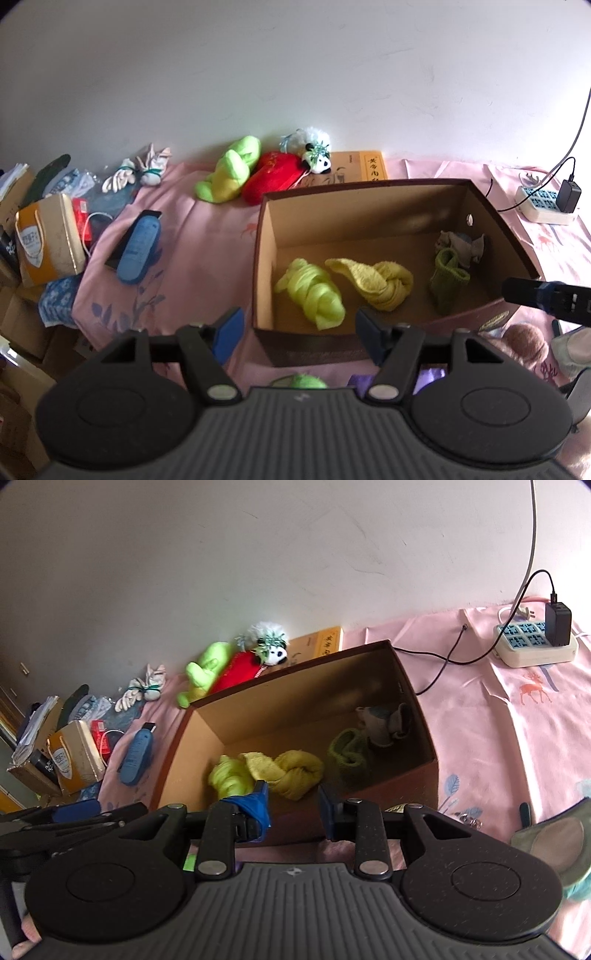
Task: Organize soft objects
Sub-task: 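Withdraw both tools from the box toward the remaining items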
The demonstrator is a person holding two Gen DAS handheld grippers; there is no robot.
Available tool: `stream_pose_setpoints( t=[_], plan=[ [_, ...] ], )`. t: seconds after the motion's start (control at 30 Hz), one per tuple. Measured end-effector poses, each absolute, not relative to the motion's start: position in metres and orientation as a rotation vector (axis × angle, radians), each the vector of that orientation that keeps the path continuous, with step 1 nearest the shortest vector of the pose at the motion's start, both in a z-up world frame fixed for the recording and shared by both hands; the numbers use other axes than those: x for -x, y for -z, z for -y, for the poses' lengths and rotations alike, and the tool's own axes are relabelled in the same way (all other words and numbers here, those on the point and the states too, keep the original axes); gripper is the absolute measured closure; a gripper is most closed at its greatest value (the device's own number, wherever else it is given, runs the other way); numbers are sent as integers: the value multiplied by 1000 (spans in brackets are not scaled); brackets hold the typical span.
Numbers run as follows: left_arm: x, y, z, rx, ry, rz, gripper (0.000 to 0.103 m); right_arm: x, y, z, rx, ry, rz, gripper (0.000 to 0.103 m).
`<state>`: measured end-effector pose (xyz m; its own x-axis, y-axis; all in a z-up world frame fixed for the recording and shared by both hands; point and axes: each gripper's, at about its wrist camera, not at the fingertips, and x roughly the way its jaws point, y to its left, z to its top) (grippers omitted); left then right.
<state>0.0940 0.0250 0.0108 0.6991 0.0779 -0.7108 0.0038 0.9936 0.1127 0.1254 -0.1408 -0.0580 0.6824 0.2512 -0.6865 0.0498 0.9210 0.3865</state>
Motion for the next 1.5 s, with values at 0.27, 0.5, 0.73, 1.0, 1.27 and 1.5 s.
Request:
stream_pose_setpoints(
  t=[0.27,0.5,0.73,1.0,1.27,1.5],
  plan=[
    [-78,-7,-35,-121,-39,-808,35,-94,53,122,-385,-99,-755,90],
    [-71,-2,-39,-130,-40,-818,35,-78,62,119,-445,-81,-771,90],
    [-65,9,-38,-138,-32,-848,35,-65,71,114,-433,-84,-805,90],
    [-57,21,-39,-150,-24,-877,35,-54,83,114,-418,-80,-864,90],
    [-50,27,-72,-94,-30,-882,35,-36,92,112,-353,-78,-892,89],
    [-40,46,-107,9,-2,-928,35,-25,104,115,-348,-83,-917,89]
  ],
)
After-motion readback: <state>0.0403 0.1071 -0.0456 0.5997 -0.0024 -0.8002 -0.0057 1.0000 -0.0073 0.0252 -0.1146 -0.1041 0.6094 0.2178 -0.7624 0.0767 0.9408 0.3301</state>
